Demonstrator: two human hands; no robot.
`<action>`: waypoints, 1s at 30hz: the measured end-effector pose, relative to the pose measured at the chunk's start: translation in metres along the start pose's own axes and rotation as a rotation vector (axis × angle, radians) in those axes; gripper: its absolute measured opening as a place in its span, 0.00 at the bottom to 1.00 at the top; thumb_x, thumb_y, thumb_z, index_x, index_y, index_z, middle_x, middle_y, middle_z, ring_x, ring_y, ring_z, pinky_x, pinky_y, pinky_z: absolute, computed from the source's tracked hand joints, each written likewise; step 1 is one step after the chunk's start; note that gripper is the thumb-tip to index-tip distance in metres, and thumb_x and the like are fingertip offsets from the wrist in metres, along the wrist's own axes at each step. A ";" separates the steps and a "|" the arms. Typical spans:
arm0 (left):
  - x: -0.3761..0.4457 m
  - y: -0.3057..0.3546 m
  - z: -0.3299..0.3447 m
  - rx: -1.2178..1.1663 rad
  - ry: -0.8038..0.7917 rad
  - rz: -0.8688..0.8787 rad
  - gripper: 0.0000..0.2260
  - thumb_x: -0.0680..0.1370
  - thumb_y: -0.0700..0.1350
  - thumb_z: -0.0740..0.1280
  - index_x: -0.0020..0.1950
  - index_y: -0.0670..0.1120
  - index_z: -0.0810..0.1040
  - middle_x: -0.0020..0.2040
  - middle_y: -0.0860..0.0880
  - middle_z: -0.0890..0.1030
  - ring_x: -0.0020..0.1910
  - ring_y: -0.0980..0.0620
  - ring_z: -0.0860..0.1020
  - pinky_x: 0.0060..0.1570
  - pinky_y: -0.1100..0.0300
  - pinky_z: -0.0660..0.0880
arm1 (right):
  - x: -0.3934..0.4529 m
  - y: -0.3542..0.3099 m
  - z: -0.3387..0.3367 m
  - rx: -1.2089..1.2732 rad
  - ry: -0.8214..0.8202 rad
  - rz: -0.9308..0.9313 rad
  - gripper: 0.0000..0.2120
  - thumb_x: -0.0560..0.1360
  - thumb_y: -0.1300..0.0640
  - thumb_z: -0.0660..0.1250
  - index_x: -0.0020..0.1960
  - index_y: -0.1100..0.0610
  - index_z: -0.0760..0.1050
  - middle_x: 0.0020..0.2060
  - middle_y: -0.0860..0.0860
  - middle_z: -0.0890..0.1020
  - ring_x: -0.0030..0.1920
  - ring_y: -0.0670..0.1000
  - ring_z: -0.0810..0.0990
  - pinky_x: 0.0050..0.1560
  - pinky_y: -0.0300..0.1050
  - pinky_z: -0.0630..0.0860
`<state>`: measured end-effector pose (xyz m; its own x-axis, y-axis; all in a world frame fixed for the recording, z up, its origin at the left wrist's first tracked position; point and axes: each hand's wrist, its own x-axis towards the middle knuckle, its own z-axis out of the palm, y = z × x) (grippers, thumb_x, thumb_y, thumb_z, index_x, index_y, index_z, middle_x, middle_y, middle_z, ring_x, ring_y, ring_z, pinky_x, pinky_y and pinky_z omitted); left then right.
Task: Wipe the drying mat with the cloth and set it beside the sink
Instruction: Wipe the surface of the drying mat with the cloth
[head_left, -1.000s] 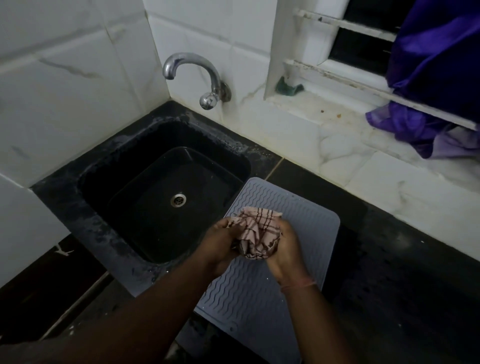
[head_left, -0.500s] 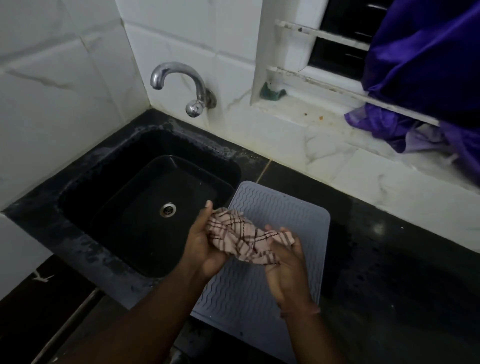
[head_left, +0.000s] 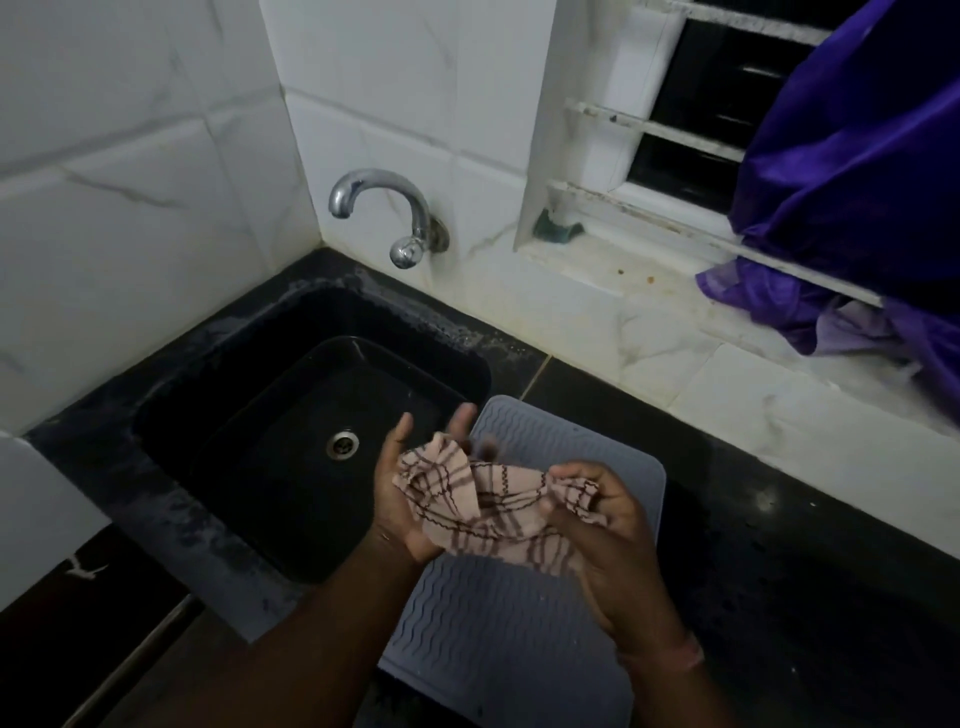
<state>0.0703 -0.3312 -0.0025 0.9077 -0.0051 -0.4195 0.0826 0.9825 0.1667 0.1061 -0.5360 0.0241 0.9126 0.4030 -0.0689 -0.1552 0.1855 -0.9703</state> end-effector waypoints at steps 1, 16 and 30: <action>0.002 -0.005 -0.003 0.035 -0.008 -0.077 0.39 0.75 0.72 0.64 0.75 0.45 0.75 0.66 0.36 0.80 0.65 0.37 0.79 0.70 0.36 0.69 | 0.004 0.000 0.000 -0.100 0.055 -0.042 0.09 0.74 0.69 0.74 0.51 0.59 0.81 0.49 0.58 0.86 0.50 0.57 0.85 0.49 0.52 0.83; 0.010 -0.038 0.011 0.771 0.207 -0.203 0.17 0.79 0.43 0.70 0.66 0.37 0.78 0.60 0.37 0.84 0.61 0.40 0.83 0.66 0.43 0.77 | 0.007 0.022 -0.087 -0.492 -0.083 0.341 0.19 0.69 0.43 0.79 0.52 0.54 0.79 0.53 0.52 0.85 0.59 0.57 0.82 0.61 0.61 0.80; 0.035 -0.064 0.007 0.602 0.340 -0.320 0.37 0.78 0.68 0.63 0.70 0.36 0.76 0.63 0.33 0.82 0.63 0.37 0.81 0.70 0.41 0.73 | -0.002 0.045 -0.030 0.043 0.016 0.280 0.26 0.72 0.51 0.79 0.67 0.56 0.78 0.61 0.57 0.85 0.62 0.58 0.83 0.66 0.65 0.76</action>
<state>0.0997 -0.3950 -0.0219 0.6329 -0.1191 -0.7650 0.6193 0.6709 0.4079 0.1083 -0.5558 -0.0269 0.8378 0.4294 -0.3373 -0.4178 0.1066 -0.9022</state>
